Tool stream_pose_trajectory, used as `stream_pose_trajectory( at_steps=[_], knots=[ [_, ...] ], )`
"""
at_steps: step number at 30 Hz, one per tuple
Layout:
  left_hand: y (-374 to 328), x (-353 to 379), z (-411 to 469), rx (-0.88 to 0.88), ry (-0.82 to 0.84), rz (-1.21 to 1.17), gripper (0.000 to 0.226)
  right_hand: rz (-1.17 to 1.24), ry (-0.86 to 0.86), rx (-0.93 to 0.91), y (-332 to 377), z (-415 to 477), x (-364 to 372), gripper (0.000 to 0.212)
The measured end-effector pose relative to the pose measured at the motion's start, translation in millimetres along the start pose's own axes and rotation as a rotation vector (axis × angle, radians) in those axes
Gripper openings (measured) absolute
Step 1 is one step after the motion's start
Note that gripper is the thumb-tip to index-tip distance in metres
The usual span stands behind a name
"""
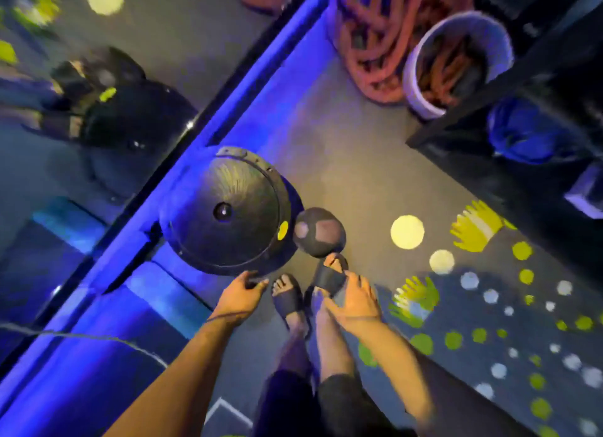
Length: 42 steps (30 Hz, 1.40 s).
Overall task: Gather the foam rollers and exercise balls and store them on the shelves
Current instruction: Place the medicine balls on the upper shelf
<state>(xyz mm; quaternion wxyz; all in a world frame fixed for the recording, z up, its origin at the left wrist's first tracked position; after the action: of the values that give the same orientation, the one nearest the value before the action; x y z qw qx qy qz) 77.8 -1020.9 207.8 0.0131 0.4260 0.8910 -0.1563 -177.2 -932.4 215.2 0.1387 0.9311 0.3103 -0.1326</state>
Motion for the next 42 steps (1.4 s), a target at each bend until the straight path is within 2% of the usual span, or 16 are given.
stream_pose_trajectory(
  at_steps=[4, 6, 8, 9, 12, 15, 19, 21, 23, 25, 28, 30, 32, 35, 39, 42],
  knots=[
    [20, 44, 142, 0.001, 0.052, -0.212, 0.043, 0.089, -0.01, -0.018, -12, 139, 18, 0.134],
    [19, 64, 206, 0.01, 0.041, -0.388, 0.031, -0.117, 0.015, -0.058, -3, 215, 20, 0.147],
    [23, 91, 267, -0.012, 0.077, -0.522, 0.013, -0.462, -0.056, -0.127, 14, 278, 23, 0.156],
    [25, 105, 294, -0.031, 0.114, -0.556, 0.013, -0.552, -0.073, -0.159, 24, 307, 27, 0.16],
    [48, 139, 353, -0.148, 0.156, -0.695, 0.04, -0.477, -0.04, -0.178, 41, 367, 40, 0.165],
    [60, 170, 385, -0.24, 0.161, -0.976, 0.061, -0.374, 0.01, -0.221, 50, 414, 34, 0.159],
    [22, 189, 418, -0.125, 0.171, -1.246, 0.066, -0.148, 0.161, -0.206, 30, 439, 1, 0.164],
    [-6, 177, 427, -0.018, 0.158, -1.261, 0.067, 0.047, 0.152, -0.183, 10, 430, -7, 0.147],
    [-18, 167, 430, 0.073, 0.142, -1.244, 0.079, 0.313, 0.074, -0.225, -12, 418, -3, 0.11],
    [-7, 167, 433, 0.053, 0.098, -1.095, 0.093, 0.505, -0.006, -0.26, -32, 391, 4, 0.087],
    [-14, 158, 374, -0.035, 0.0, -0.809, 0.092, 0.789, -0.123, -0.196, -81, 314, 2, 0.102],
    [-38, 150, 311, -0.009, -0.05, -0.74, 0.077, 0.885, -0.179, -0.191, -84, 234, -18, 0.093],
    [-81, 143, 229, 0.004, -0.035, -0.573, 0.085, 1.015, -0.181, -0.177, -78, 135, -49, 0.078],
    [-201, 117, 67, 0.102, -0.016, -0.409, 0.087, 1.151, -0.301, -0.205, -63, -17, -134, 0.079],
    [-395, 103, -160, 0.352, 0.025, -0.281, 0.068, 1.191, -0.596, -0.287, -53, -213, -294, 0.119],
    [-536, 118, -299, 0.7, 0.061, -0.251, 0.07, 1.175, -0.804, -0.479, -66, -352, -421, 0.1]
  ],
)
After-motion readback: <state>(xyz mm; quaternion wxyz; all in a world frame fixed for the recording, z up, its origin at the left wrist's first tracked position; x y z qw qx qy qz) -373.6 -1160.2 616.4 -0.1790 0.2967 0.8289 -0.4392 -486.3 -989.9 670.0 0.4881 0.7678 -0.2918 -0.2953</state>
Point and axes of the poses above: each hand's wrist, its own z-axis towards the middle knuckle, its own x-axis out of the palm, y = z × x, the point moved 10 cm from there along z, towards the middle knuckle, and after that the axes turned 11 degrees about y, right-handed, at the moved point
